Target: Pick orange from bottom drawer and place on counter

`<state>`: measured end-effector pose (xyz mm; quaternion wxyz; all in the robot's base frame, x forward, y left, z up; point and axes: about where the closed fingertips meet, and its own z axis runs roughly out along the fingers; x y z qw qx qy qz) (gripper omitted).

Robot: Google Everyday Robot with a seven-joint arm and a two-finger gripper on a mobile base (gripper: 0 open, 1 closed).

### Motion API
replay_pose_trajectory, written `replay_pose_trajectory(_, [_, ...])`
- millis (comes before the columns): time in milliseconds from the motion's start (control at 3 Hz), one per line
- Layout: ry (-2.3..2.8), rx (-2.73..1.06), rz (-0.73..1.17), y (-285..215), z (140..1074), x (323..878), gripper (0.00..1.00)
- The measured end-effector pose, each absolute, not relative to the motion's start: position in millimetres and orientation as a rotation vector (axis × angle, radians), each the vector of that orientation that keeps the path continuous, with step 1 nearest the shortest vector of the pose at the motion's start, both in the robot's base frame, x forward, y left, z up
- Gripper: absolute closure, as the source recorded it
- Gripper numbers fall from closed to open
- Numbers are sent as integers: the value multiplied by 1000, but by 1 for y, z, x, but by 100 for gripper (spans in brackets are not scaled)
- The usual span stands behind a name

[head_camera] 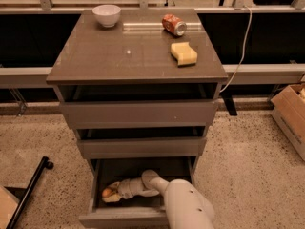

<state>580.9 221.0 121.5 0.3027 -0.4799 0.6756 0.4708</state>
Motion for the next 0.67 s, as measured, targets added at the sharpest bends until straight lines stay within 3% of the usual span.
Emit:
replay_pose_trajectory(333, [1754,-1290,1148,193,164,595,100])
replay_pose_trajectory(667, [1702,-1339,1107,165,217,594,100])
